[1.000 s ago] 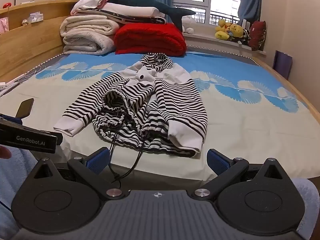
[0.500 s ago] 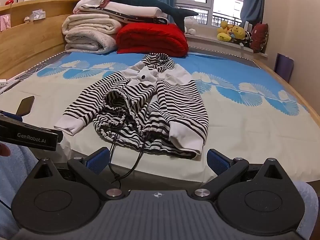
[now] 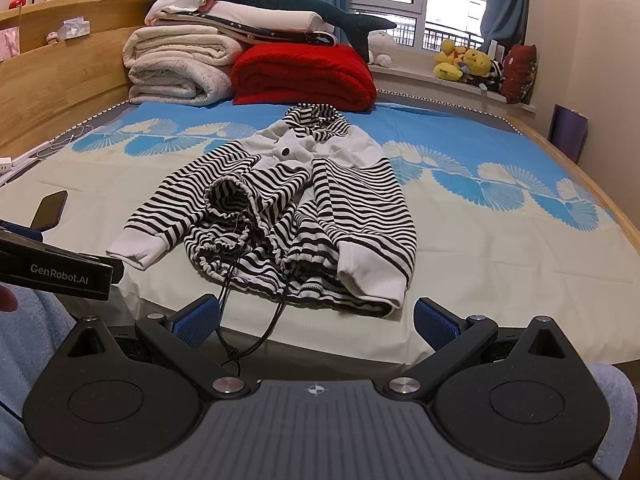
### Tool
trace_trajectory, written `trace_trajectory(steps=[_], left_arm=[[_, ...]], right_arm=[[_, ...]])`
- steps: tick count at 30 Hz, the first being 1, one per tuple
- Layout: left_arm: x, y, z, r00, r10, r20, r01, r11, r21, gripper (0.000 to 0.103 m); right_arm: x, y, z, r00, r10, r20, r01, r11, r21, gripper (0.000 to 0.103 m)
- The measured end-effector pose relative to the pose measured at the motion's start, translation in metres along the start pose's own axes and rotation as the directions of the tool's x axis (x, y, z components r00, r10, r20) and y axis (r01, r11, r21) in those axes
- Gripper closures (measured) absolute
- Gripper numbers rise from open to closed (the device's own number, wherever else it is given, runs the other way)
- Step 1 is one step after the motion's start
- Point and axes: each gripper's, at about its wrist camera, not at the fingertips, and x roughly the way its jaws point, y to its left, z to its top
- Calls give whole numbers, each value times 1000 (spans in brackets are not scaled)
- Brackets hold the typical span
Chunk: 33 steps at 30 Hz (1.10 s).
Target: Fold small clothes
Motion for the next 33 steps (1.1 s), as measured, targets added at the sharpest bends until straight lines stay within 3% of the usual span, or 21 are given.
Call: trace_trajectory(steps=[33], left_arm=[[9,-3,-4,1000,-9,-16,9,1000,0,0]], right_arm=[[8,1,-4,1000,4,-30,-4,1000,-1,1]])
